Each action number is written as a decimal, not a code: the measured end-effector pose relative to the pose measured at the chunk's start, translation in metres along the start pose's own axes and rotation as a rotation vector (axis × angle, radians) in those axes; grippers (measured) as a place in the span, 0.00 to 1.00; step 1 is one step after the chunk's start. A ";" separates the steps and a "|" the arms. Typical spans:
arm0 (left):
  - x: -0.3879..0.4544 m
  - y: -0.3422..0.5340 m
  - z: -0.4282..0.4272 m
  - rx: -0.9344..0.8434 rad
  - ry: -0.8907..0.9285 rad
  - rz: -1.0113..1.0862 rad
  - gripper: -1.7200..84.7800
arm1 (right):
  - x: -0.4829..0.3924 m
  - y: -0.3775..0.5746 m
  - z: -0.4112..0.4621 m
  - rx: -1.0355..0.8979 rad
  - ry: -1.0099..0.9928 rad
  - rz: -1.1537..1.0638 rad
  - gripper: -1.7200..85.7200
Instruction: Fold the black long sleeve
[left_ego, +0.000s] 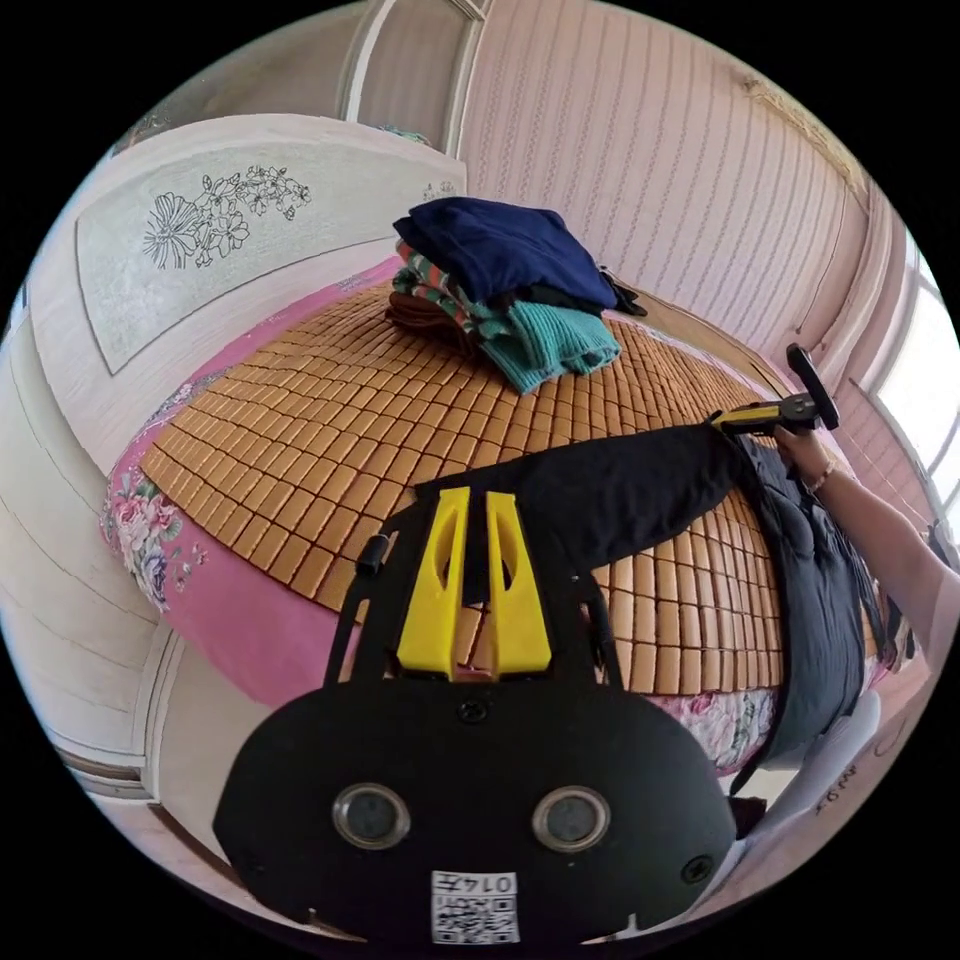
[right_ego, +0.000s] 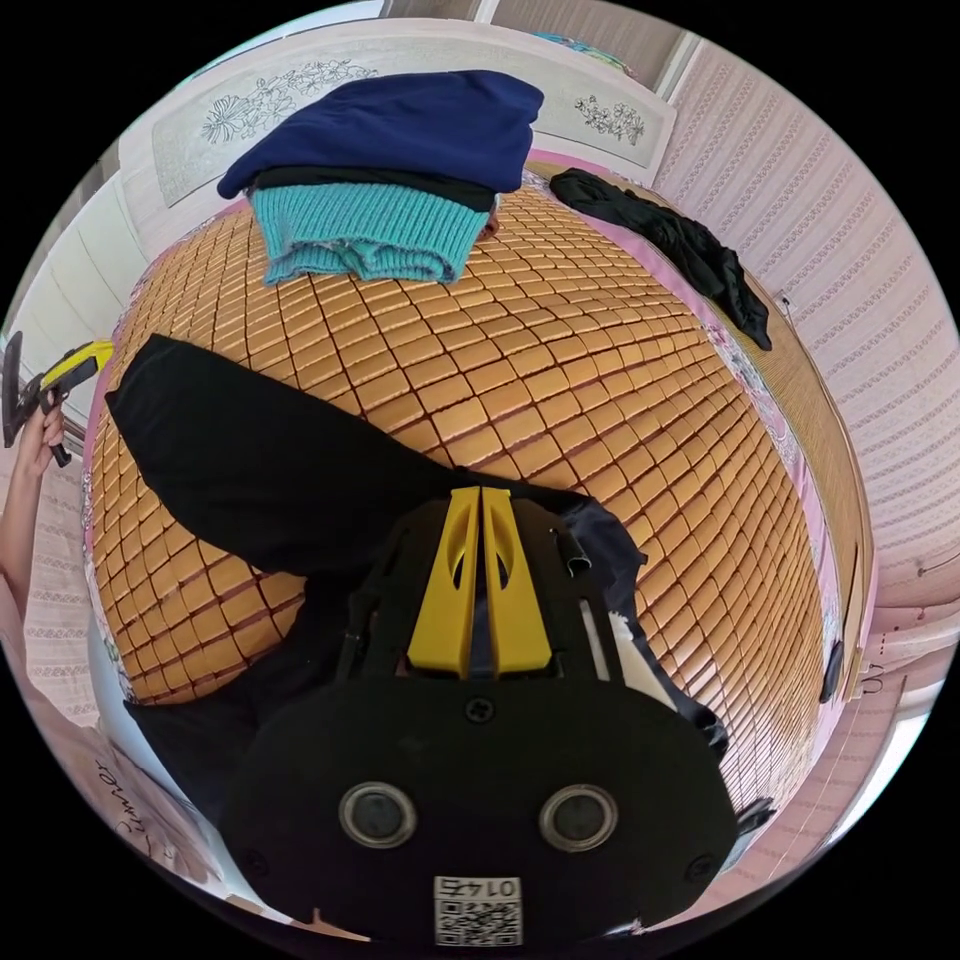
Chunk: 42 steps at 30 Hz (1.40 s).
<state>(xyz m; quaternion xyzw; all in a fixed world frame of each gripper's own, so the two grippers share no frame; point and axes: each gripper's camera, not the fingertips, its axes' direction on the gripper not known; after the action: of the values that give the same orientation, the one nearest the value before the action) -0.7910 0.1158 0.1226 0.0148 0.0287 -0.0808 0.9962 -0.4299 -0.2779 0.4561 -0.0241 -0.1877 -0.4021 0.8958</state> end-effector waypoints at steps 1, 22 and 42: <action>0.004 -0.001 0.006 -0.037 -0.021 0.022 0.08 | 0.002 0.000 -0.001 -0.005 -0.009 0.000 0.01; -0.031 -0.033 0.051 -0.057 -0.180 0.015 0.07 | 0.074 0.065 -0.063 0.050 -0.275 0.103 0.06; 0.194 0.193 -0.018 -0.108 0.482 0.210 0.13 | -0.044 0.627 -0.305 0.094 -0.199 0.609 0.14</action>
<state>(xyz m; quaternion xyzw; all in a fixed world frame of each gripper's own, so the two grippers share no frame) -0.5693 0.2759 0.0978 -0.0167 0.2676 0.0304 0.9629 0.0972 0.1173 0.2250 -0.0769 -0.2768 -0.1021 0.9524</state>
